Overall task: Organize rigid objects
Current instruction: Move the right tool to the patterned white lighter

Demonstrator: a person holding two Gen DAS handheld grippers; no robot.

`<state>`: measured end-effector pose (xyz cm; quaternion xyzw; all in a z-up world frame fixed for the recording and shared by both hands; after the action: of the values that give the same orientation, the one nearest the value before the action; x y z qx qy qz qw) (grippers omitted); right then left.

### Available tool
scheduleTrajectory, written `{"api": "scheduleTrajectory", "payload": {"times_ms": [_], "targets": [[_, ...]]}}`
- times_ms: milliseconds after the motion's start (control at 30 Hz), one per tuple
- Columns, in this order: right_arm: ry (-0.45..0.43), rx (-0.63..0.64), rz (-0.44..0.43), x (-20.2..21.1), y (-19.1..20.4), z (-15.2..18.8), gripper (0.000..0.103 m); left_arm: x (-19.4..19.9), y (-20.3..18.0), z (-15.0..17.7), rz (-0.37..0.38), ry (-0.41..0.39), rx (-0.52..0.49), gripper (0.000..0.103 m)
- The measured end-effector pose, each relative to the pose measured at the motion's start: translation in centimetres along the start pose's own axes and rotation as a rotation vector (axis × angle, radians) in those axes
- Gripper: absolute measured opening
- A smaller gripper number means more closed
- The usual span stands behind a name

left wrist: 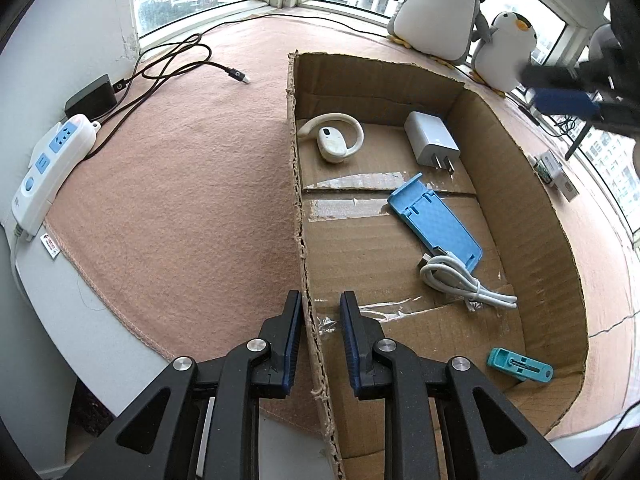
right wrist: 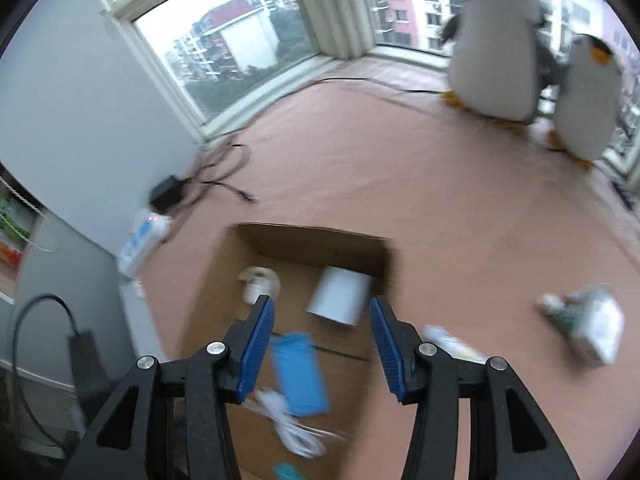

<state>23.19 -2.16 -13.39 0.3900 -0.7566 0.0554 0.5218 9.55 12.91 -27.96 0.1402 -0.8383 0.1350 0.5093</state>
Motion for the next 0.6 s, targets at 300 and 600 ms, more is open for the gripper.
{"api": "scheduleTrajectory", "payload": {"times_ms": [300,600], "targets": [[0.128,0.047,0.178,-1.1,-7.4,3.5,0.046,0.2,-0.1,0.0,-0.008,0.0,-0.005,0.021],[0.221,0.148,0.273,-3.6,-10.0,6.6,0.046,0.2,-0.1,0.0,-0.018,0.002,-0.004,0.021]]}}
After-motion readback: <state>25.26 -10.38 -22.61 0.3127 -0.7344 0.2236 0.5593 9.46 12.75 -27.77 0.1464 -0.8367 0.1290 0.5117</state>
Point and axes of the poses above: each gripper's, at about its wrist camera, not at the fingertips, and x roughly against the way its jaws point, y to its left, z to its underside, the point moved 6 cm from there along -x, roughly the way its jaws point, and after that the axes turned 5 degrees about -z, right-handed, at the moved point
